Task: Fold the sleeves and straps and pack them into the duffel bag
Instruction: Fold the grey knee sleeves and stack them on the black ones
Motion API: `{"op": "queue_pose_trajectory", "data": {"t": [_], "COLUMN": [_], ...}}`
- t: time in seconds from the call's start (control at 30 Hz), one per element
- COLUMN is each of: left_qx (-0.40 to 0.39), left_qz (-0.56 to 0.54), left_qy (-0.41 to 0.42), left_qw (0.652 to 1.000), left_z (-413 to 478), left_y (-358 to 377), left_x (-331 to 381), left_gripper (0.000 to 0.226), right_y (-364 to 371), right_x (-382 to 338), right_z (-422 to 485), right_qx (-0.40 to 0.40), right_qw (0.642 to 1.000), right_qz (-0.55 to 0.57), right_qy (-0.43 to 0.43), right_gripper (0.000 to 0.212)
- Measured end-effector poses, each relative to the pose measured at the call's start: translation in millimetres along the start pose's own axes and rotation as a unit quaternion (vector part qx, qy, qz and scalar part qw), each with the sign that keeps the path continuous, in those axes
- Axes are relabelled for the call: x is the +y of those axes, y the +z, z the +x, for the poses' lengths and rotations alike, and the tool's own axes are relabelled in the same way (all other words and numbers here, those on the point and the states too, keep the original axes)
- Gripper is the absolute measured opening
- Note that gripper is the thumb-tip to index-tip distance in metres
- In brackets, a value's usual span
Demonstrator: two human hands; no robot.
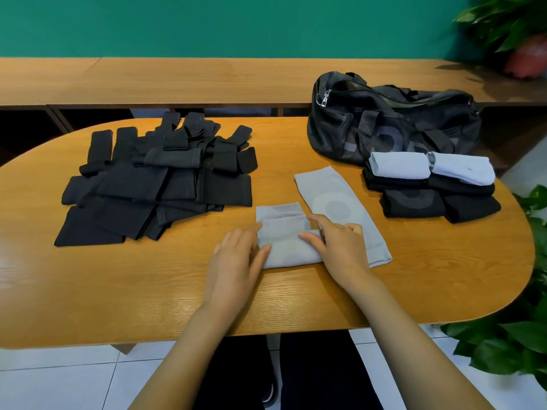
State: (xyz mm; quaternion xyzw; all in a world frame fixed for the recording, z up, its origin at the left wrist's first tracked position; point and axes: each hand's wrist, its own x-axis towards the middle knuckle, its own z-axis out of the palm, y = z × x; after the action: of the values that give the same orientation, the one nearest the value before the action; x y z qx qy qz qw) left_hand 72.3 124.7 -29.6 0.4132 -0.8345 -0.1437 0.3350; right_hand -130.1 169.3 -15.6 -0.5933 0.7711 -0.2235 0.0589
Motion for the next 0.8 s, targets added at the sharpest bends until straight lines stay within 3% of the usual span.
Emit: {"op": "queue_pose_trajectory", "data": {"t": [0.07, 0.13, 0.27, 0.33, 0.47, 0.57, 0.8], "left_qx": [-0.023, -0.105, -0.244, -0.25, -0.241, -0.234, -0.197], "left_qz": [0.045, 0.073, 0.094, 0.091, 0.075, 0.072, 0.018], "left_qy": [0.072, 0.11, 0.062, 0.053, 0.049, 0.051, 0.03], "left_qw": [0.996, 0.986, 0.963, 0.962, 0.966, 0.968, 0.98], "left_z": [-3, -6, -10, -11, -11, -12, -12], "left_y": [0, 1, 5, 5, 5, 7, 10], "left_x": [1, 5, -2, -4, -3, -3, -6], "left_gripper": [0.045, 0.055, 0.07, 0.07, 0.067, 0.066, 0.058], "right_y": [0, 0, 3, 4, 9, 13, 14], "right_x": [0, 0, 2, 4, 12, 16, 16], "right_z": [2, 3, -6, -16, -29, -33, -34], "right_qx": [-0.005, -0.006, 0.069, 0.073, -0.061, -0.101, -0.101], "right_qw": [1.0, 1.0, 0.997, 0.992, 0.973, 0.967, 0.973], "right_qz": [-0.01, -0.01, -0.023, -0.03, -0.074, -0.107, -0.087], "right_qy": [0.0, 0.002, -0.026, -0.096, -0.209, -0.207, -0.19], "right_gripper": [0.048, 0.048, 0.052, 0.061, 0.069, 0.069, 0.07]}}
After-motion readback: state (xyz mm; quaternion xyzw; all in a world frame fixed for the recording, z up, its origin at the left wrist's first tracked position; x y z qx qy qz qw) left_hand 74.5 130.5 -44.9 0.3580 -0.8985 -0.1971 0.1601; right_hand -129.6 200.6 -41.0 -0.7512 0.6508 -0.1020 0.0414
